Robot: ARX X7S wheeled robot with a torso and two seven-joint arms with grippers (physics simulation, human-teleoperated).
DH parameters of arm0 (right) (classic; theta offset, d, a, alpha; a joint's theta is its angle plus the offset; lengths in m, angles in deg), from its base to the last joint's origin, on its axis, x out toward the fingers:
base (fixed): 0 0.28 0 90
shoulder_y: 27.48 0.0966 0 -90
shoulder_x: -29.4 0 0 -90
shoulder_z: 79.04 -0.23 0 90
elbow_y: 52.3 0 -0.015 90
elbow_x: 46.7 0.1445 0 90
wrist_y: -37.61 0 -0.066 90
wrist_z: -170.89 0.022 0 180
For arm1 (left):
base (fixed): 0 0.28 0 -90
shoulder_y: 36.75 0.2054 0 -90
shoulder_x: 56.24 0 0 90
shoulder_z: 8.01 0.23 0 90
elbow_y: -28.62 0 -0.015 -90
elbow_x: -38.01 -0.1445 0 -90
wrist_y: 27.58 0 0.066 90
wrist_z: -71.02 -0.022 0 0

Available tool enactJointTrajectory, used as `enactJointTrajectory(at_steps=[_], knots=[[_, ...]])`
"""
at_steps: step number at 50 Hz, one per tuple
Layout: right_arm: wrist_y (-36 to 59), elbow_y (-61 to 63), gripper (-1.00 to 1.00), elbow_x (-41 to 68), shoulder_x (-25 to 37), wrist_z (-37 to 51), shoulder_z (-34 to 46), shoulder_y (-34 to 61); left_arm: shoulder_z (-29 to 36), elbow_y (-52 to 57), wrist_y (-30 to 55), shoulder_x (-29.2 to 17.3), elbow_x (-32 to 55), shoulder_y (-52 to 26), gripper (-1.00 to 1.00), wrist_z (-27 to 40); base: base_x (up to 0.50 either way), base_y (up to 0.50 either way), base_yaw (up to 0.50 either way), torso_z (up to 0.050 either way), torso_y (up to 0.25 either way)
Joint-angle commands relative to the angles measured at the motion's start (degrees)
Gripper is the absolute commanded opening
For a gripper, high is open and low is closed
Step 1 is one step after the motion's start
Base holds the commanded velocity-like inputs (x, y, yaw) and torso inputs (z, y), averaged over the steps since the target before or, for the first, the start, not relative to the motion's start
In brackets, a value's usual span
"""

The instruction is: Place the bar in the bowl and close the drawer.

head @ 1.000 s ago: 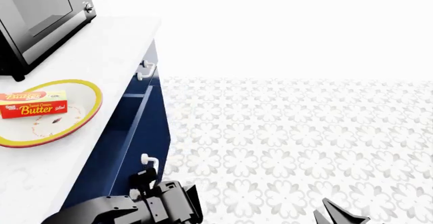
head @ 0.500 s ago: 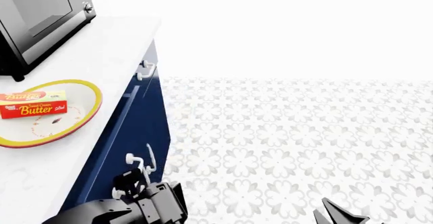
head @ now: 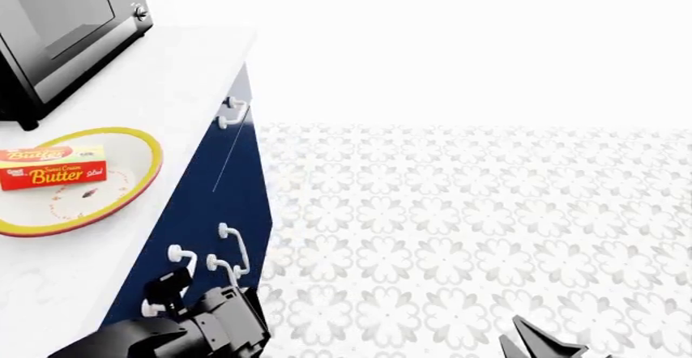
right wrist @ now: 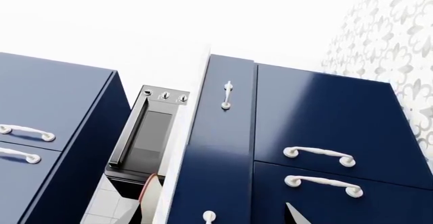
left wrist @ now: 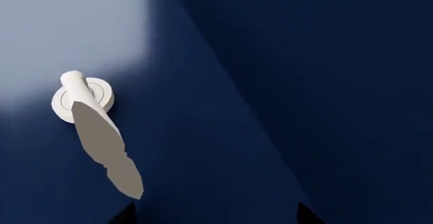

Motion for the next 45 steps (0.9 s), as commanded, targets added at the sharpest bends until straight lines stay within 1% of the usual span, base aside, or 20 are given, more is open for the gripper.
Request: enactJointTrajectory(at_steps=[1,12,21,35,45], knots=[[-0.3,0.0,1.00,-0.1,-0.1,-0.1,0.0,-0.2,0.7,-3.8,-0.4,-2.9,3.4,0.8,1.00,-0.8,0.00,0.00,0.00,0.000,0.000],[-0.5,0.0,1.00,-0.3,-0.1,-0.3,0.0,-0.2,0.6,-4.5,0.0,-3.7,3.2,0.9,1.00,0.0,0.00,0.00,0.00,0.000,0.000],[-0.6,0.0,1.00,-0.3,-0.2,-0.3,-0.1,-0.2,0.7,-2.6,1.6,-3.8,3.1,-0.1,1.00,2.3,0.00,0.00,0.00,0.000,0.000],[-0.8,0.0,1.00,-0.3,-0.2,-0.3,-0.2,-0.5,2.1,-5.1,1.2,-2.7,1.7,0.2,1.00,1.1,0.00,0.00,0.00,0.000,0.000],[-0.7,0.0,1.00,-0.3,-0.3,-0.2,-0.1,-0.5,-1.8,4.1,5.0,-4.8,5.3,-3.0,1.00,6.8,0.00,0.00,0.00,0.000,0.000]])
